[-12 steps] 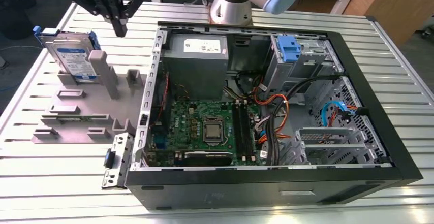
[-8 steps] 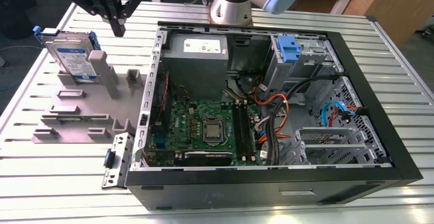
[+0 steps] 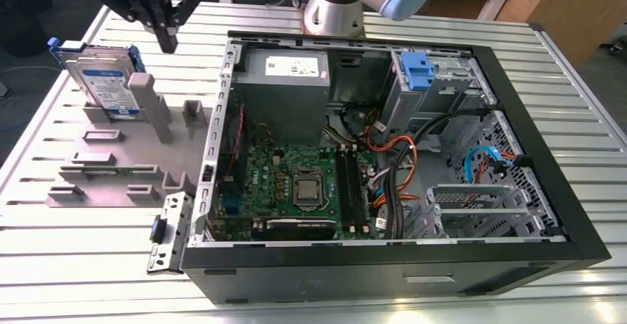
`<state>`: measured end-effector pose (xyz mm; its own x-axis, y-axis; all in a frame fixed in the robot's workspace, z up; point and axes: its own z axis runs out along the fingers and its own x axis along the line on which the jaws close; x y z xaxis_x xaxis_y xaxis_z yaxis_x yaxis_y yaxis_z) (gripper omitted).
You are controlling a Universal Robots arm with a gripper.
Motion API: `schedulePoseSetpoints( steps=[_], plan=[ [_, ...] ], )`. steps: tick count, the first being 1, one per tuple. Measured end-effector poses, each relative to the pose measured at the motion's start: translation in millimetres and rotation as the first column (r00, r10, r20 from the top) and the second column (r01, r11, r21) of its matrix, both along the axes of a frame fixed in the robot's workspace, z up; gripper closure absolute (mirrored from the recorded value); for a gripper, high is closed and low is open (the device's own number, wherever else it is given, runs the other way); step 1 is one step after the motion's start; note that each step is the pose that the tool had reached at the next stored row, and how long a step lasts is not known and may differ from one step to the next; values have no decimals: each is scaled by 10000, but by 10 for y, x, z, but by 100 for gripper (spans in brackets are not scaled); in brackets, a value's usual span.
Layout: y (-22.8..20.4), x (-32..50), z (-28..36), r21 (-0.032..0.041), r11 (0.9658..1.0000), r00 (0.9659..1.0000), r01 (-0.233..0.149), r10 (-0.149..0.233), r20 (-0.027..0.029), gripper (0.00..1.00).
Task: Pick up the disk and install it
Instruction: 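Reach for the disk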
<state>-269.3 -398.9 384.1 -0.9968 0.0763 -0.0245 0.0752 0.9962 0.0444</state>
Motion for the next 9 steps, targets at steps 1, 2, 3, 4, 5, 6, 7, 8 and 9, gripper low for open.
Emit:
schedulePoseSetpoints(
  steps=[1, 2, 3, 4, 5, 6, 7, 8, 9],
  plan=[
    [0, -5, 0, 0, 10000, 10000, -1, 1, 0, 89],
    [0, -10, -1, 0, 10000, 10000, -1, 1, 0, 89],
    [0, -15, -1, 0, 10000, 10000, -1, 1, 0, 89],
    [0, -21, -1, 0, 10000, 10000, -1, 1, 0, 89],
    [0, -26, 0, 0, 10000, 10000, -1, 1, -1, 89],
    [0, -31, -1, 0, 10000, 10000, -1, 1, -1, 89],
    [0, -36, 0, -1, 10000, 10000, -1, 1, -1, 89],
    [0, -41, -1, -1, 10000, 10000, -1, 1, -1, 89],
    [0, -46, -1, 0, 10000, 10000, -1, 1, 0, 89]
  ],
)
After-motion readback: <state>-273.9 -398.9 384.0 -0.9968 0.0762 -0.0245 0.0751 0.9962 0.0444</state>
